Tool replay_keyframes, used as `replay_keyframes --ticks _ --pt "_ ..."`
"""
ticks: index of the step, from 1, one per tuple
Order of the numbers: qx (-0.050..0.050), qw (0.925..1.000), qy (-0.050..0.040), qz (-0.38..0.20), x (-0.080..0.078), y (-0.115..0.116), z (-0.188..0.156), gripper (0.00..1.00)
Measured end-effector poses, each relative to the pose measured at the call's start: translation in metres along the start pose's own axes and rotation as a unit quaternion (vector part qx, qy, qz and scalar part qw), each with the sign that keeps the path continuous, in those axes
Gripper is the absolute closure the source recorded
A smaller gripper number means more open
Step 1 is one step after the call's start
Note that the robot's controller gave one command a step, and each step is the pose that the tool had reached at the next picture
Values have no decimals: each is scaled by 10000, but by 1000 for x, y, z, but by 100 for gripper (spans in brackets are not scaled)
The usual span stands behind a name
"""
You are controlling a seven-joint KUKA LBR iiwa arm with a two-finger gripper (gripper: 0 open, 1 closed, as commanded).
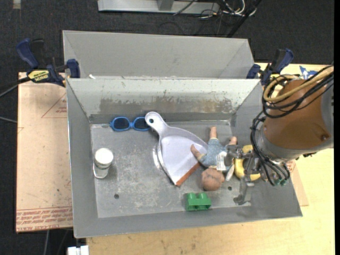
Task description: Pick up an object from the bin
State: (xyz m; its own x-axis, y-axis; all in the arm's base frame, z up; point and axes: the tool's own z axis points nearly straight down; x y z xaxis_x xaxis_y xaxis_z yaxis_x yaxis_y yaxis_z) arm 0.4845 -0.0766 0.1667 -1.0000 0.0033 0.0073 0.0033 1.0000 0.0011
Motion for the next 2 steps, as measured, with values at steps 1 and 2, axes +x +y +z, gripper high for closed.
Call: replay_keyframes --ticks 1,2 --pt "6 10000 -38 -12 -2 0 -4 0" --pt "3 10000 -23 4 -27 -7 2 0"
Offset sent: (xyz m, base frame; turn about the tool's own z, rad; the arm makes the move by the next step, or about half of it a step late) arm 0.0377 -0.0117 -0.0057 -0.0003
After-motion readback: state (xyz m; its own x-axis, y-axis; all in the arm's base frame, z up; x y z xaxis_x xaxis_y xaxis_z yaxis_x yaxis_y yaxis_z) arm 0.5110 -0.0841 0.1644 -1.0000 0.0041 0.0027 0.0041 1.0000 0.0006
